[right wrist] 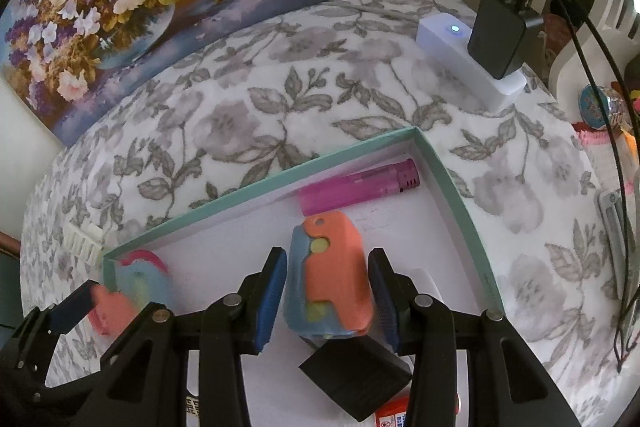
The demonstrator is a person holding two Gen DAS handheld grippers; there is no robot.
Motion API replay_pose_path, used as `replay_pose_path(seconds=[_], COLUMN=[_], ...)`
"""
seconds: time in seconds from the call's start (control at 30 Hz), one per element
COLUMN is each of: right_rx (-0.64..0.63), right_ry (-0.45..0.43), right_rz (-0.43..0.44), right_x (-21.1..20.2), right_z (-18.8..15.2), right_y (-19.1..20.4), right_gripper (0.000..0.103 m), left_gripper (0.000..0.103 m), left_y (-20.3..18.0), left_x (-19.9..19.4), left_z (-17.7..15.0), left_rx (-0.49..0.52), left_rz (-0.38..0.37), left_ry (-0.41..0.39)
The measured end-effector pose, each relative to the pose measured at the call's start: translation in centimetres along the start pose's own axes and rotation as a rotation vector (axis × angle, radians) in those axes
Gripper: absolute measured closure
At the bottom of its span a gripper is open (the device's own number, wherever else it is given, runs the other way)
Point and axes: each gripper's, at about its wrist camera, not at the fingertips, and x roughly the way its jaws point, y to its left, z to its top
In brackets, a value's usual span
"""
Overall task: Organize rigid objects
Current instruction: 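Carry both orange-blue toys into the tray and open both grippers, then withdraw both tools from the tray toward the pink band and white clip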
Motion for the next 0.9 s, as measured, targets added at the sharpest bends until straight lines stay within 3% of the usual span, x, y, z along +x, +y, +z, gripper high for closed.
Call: replay_pose_path(seconds=[0.3, 0.57, 0.6, 0.7, 0.9], right_rx=[-0.013, -0.051, -0.055, -0.073, -0.106], right_ry=[-0.028, -0.033, -0.033, -0.038, -0.039], right_rz=[0.003, 0.003, 0.002, -0.013, -0.024], right_x=[-1.1, -1.4, -1.4, -1.5, -1.2], right_z=[0.3, 0.3, 0.3, 0.2, 0.1], right_y=[0.7, 1.8, 2.0, 2.5, 3.6], right_gripper=[0.057, 0.057, 0.054, 0.034, 0.025], left_gripper=[0.024, 0.024, 0.022, 0.011, 0.011], left_y=[1.6, 5.3, 5.7, 7.4, 10.7], left_x=[-0.9, -1.1, -1.1, -0.7, -0.3], left_z=[0.4, 0.4, 0.4, 0.2, -0.4], left_rx=[-0.04, -0.155, -0.167, -0.216, -0.308], left_rz=[-0.013, 0.003, 0.008, 0.039, 0.073], left_ry=[-0.021, -0.033, -0.032, -0.024, -0.012])
